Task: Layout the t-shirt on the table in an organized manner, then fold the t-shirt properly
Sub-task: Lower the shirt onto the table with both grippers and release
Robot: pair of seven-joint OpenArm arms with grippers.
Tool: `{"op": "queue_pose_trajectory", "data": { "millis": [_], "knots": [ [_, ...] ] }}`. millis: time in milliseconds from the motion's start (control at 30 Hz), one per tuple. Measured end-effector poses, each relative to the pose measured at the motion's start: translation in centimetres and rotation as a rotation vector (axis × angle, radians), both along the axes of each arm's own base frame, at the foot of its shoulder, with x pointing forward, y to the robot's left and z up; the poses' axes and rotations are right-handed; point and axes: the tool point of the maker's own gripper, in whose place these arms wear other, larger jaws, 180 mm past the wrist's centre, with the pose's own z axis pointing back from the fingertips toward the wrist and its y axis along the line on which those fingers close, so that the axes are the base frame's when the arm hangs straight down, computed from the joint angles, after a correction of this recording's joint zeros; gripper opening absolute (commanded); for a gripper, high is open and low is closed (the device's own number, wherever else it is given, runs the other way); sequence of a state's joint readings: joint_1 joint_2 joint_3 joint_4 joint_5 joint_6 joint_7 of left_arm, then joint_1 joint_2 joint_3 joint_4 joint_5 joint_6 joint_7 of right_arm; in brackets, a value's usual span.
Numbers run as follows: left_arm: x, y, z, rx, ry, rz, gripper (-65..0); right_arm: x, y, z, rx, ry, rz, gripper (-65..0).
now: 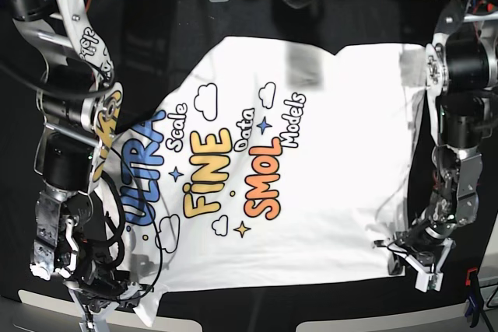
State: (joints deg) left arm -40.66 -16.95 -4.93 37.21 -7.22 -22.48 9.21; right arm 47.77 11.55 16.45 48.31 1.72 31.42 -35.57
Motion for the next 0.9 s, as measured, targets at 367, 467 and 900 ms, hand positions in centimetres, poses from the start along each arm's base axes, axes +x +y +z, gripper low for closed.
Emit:
{"op": "queue_pose_trajectory", "data": {
  "millis": [367,467,900],
  "knots": [
    [0.7,-3.6,0.4,-0.048,-0.008,-0.033,-65.0,0.0,0.0,-0.1,-0.010,0.004,0.000,-65.0],
    [0.8,-2.7,0.4,-0.037,-0.008,-0.008,-65.0,0.0,-0.1,-0.1,-0.009,0.004,-0.001,-65.0],
    [0.8,-2.2,0.4,-0.027,-0.006,0.004,-65.0,0.0,-0.3,-0.3,-0.032,0.009,-0.008,-32.8]
  ]
}}
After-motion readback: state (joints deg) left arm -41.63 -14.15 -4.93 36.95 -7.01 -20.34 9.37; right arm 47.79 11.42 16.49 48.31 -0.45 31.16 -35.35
